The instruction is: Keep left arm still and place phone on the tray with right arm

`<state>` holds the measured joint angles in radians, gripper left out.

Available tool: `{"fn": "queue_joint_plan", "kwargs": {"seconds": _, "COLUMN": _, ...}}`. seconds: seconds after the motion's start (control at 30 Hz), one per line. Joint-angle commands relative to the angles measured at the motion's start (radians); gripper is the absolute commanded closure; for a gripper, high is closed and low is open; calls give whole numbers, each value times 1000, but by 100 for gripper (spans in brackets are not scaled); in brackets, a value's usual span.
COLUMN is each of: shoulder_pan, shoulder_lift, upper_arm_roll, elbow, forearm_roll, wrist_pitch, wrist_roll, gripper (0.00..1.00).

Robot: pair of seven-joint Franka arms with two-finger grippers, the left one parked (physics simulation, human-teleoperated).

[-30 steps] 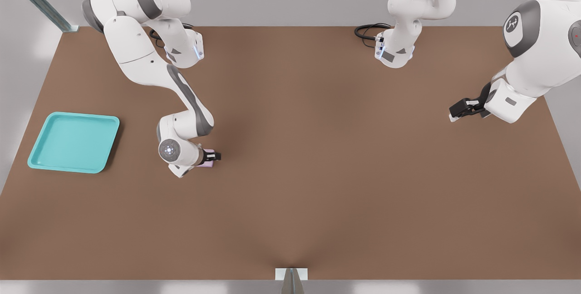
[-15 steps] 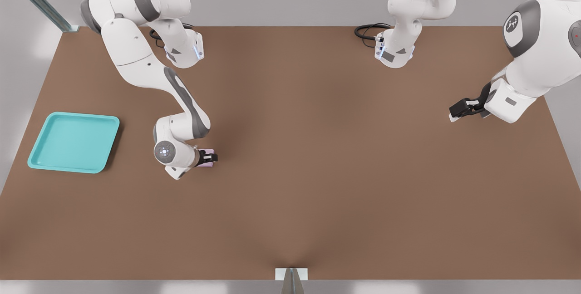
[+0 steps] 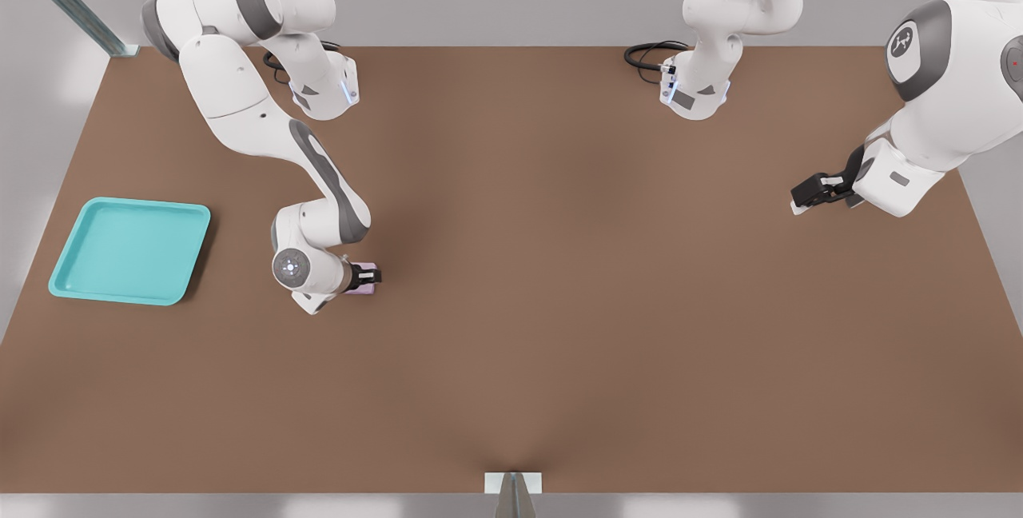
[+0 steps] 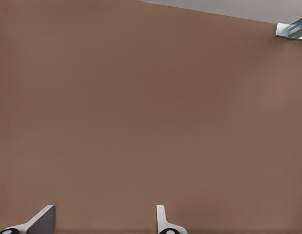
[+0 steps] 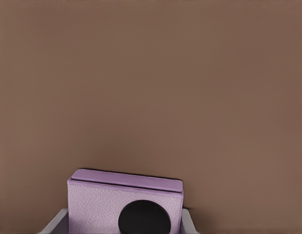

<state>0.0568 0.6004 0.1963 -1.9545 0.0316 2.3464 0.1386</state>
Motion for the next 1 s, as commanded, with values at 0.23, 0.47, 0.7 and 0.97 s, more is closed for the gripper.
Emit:
{"fn": "queue_joint_plan", "kwargs": {"seconds": 0.23, "shoulder_pan": -54, "shoulder_lift": -82, "upper_arm_roll": 2, "elbow": 9, "forearm_roll": -12, "wrist_pitch": -58, "wrist_roll": -13, "gripper": 27}}
{"fn": "queue_joint_plan", "kwargs": {"seconds": 0.47, "shoulder_pan": -275, "shoulder_lift": -145, "upper_arm_roll": -3, "elbow": 31, "forearm_roll": -91, "wrist_pitch": -84, "wrist_roll": -128, "gripper": 27}}
{"fn": "queue_joint_plan", "kwargs": {"seconds": 0.7, "shoulder_pan": -615, "shoulder_lift": -131, "upper_arm_roll": -3, "elbow": 28, "forearm_roll": -90, "wrist_pitch": -84, "wrist_roll": -563, "gripper": 27}}
{"fn": "queue_joint_plan", "kwargs": {"seconds": 0.97, "shoulder_pan": -868, "shoulder_lift": -10, "upper_arm_roll": -3, "elbow": 52, "forearm_roll": -91, "wrist_pitch": -21, "wrist_roll": -843, "gripper": 16}}
